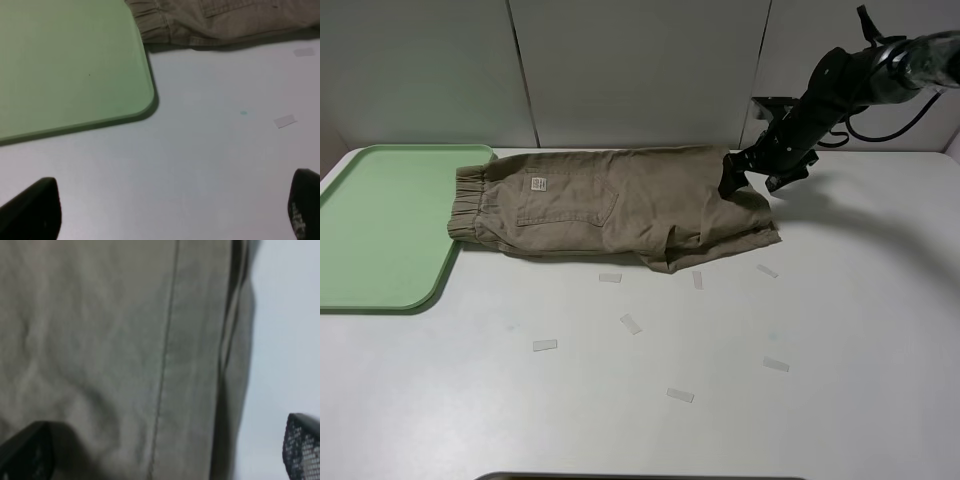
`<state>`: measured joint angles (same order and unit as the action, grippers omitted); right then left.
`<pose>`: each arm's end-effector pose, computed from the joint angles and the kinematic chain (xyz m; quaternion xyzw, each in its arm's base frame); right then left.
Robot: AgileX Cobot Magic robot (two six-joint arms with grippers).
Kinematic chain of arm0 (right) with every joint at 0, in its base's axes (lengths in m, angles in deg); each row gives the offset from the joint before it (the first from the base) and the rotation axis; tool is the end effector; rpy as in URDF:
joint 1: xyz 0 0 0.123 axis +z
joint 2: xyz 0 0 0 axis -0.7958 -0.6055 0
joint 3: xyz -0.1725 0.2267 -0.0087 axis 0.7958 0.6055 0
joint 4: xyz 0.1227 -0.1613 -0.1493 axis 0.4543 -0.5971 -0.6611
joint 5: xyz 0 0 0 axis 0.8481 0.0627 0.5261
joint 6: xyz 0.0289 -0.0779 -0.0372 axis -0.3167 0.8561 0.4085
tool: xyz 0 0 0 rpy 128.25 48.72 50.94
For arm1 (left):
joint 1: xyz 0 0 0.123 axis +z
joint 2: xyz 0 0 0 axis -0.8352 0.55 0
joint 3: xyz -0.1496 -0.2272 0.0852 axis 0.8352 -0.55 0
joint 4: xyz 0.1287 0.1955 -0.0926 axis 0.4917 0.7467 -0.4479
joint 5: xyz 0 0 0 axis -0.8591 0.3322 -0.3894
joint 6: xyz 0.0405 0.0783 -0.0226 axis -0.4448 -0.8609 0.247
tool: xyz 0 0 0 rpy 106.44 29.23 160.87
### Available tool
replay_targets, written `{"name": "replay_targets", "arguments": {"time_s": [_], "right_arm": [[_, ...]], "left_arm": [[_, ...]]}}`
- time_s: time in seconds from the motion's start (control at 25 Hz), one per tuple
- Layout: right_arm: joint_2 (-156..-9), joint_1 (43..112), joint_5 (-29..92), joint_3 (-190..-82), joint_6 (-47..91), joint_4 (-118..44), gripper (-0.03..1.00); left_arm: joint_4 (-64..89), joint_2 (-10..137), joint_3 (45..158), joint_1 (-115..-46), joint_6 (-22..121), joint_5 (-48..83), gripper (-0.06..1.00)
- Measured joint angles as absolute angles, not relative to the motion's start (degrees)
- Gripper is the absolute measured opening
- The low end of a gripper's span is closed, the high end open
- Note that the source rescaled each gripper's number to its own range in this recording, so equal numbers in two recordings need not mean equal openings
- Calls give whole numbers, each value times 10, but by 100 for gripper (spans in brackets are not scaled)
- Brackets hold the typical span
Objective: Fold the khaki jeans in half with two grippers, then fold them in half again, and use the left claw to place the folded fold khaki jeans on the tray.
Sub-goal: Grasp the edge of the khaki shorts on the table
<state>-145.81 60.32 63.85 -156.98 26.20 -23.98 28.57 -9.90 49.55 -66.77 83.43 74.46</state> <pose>0.4818 0.0856 0.0999 -0.1792 0.9615 0.1099 0.1770 -0.0030 0.0045 0.2718 0.0750 0.8540 -0.0215 0.5145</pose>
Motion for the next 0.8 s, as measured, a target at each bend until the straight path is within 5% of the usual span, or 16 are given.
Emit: {"name": "replay_targets", "arguments": {"time_s": [0.52, 0.68, 0.72, 0.8], "right_arm": [[-1465, 616, 675, -1575, 262, -192, 95], [-1468, 623, 667, -1575, 252, -215, 51], [-1468, 623, 667, -1575, 252, -215, 51], [-1471, 632, 677, -1575, 244, -204, 15]], "left_arm": [[286, -99, 496, -668, 834, 745, 88], [286, -99, 496, -668, 834, 745, 88], [286, -99, 496, -668, 834, 745, 88], [286, -99, 496, -668, 834, 745, 88]]}}
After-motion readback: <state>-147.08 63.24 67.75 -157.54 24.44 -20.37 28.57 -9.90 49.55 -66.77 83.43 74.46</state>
